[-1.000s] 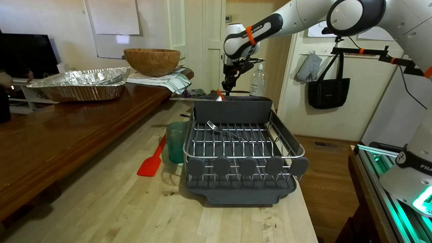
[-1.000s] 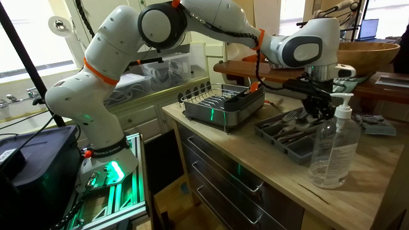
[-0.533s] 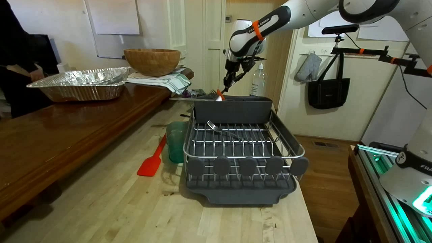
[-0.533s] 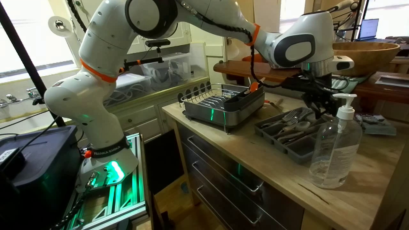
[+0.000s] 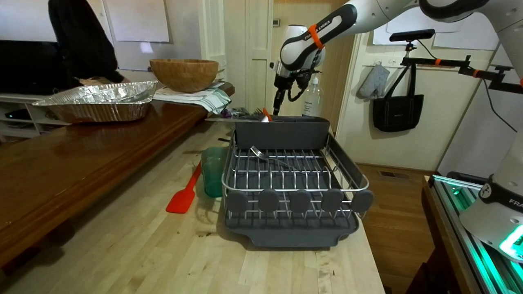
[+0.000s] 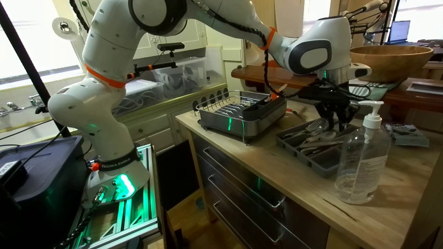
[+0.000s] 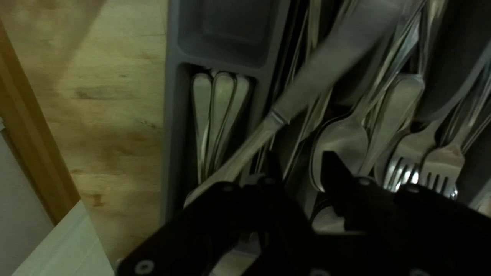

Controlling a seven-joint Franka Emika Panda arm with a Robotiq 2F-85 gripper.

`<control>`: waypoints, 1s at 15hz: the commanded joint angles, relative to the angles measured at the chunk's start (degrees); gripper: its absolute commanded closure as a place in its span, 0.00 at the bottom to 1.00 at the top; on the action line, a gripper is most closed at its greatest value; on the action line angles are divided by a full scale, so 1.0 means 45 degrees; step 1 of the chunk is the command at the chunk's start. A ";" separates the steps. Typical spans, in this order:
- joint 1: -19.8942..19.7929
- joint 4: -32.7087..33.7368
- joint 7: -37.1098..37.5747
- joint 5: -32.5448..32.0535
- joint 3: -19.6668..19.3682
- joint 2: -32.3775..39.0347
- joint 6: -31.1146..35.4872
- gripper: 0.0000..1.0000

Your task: Move one butter knife to the plate rack

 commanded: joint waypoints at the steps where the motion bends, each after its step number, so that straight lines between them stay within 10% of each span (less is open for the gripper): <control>1: 0.0139 -0.0399 -0.0458 -0.0271 0.0011 -0.0267 -0.0675 0.34; 6: 0.0501 0.0341 0.0131 -0.0554 -0.0240 0.0239 -0.2154 0.00; 15: 0.0648 0.2614 0.4349 -0.0063 -0.1004 0.1718 -0.6305 0.00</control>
